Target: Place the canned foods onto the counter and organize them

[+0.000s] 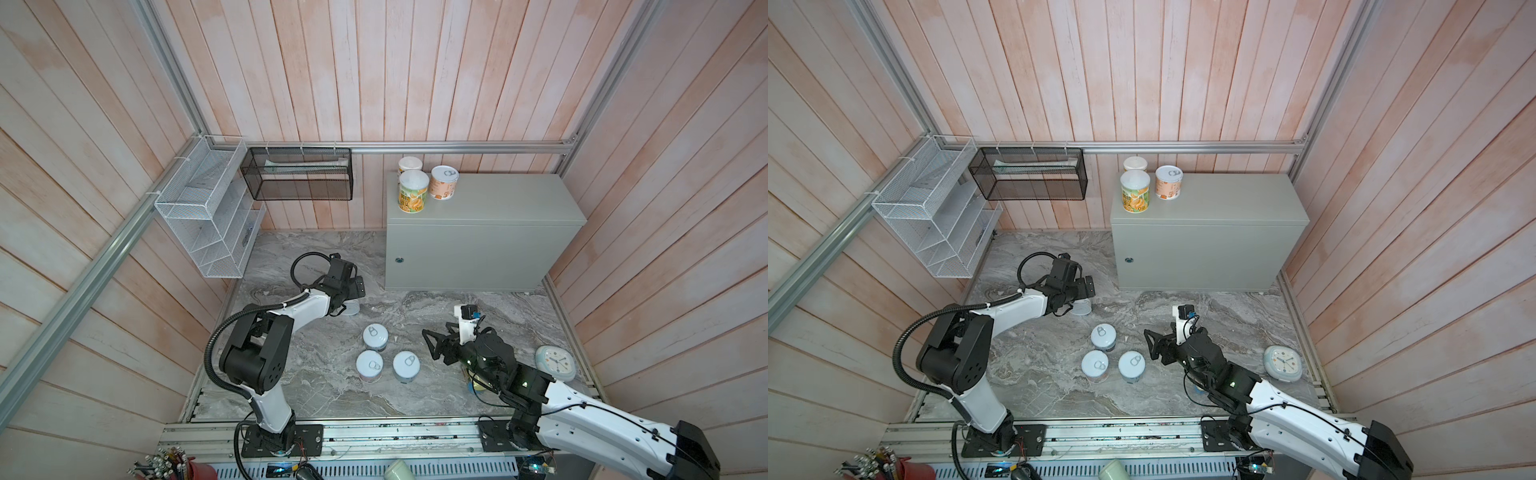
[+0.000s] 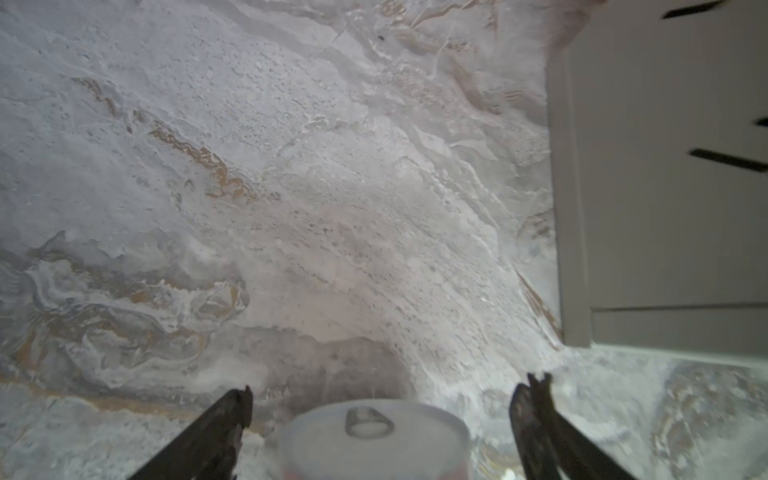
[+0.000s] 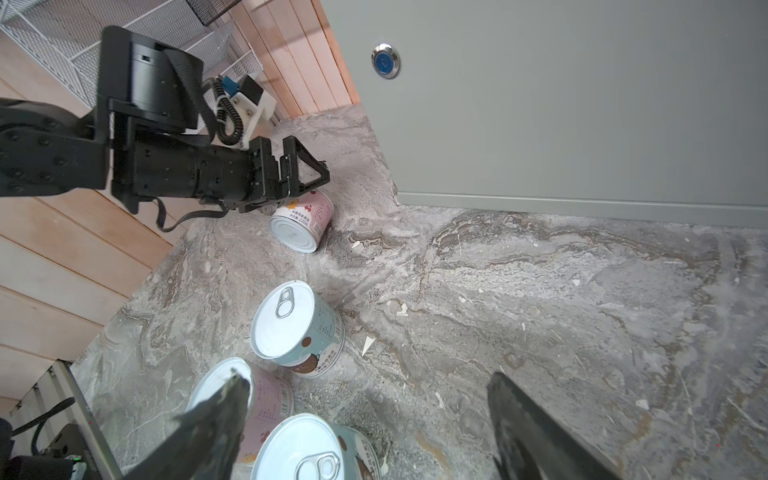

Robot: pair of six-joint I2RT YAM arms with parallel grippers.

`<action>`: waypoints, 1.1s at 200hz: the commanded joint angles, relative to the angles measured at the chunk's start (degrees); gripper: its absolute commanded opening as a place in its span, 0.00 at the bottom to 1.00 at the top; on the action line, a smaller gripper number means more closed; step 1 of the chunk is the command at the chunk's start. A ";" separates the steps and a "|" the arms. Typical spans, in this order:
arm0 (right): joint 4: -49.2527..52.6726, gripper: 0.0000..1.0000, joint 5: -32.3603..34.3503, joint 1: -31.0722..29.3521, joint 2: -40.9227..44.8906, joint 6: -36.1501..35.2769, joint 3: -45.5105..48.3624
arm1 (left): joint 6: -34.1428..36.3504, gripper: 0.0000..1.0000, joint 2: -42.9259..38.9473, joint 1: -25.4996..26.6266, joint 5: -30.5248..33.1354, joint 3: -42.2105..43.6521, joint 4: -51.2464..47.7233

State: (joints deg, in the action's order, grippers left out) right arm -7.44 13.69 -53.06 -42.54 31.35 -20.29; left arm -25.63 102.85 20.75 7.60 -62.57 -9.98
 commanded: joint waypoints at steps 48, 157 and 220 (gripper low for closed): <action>2.51 0.90 3.70 0.06 4.95 1.34 1.90 | 5.78 0.89 6.41 -1.20 -8.84 -9.96 -16.57; 3.68 0.90 5.38 0.06 6.17 1.34 2.54 | 7.65 0.81 5.32 -1.24 -6.80 -10.35 -20.72; 3.08 0.90 4.72 0.06 4.14 1.32 1.55 | 7.26 0.80 4.50 -1.16 -6.89 -8.73 -19.84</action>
State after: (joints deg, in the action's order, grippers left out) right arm -4.49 17.96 -53.06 -38.20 32.01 -18.52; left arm -19.05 109.14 19.53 0.23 -72.55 -28.60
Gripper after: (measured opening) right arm 0.899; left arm 0.795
